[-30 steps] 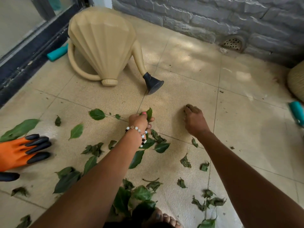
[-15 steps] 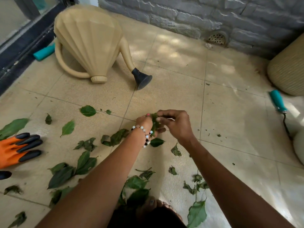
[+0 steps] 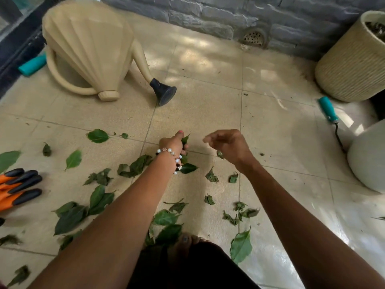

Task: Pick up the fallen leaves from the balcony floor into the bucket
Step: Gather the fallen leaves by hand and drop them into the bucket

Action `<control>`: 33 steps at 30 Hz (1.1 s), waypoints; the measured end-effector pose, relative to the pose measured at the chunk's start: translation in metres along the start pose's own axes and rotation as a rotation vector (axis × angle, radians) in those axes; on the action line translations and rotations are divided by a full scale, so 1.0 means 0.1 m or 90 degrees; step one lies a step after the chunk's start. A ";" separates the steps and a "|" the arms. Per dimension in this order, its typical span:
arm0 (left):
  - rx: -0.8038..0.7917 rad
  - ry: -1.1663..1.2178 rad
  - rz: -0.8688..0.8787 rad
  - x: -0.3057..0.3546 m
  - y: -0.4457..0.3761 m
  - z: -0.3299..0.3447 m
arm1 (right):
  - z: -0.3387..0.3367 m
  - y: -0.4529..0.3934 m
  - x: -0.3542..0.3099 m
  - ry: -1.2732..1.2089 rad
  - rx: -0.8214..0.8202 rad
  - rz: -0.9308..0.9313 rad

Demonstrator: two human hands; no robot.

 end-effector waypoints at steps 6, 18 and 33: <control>-0.011 0.019 -0.060 -0.08 0.04 0.00 | 0.30 0.30 0.65 0.476 -0.138 0.055; -0.032 -0.087 0.000 -0.24 0.17 0.27 | 0.26 0.64 0.60 0.502 0.118 -0.129; -0.020 -0.089 0.018 -0.29 0.24 0.25 | 0.11 0.66 0.38 0.162 0.193 0.016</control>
Point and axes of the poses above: each hand's wrist, its own y-axis away from the middle knuckle, its own z-axis out of the palm, x = y × z, the point moved 3 cm from there along -y, towards the middle knuckle
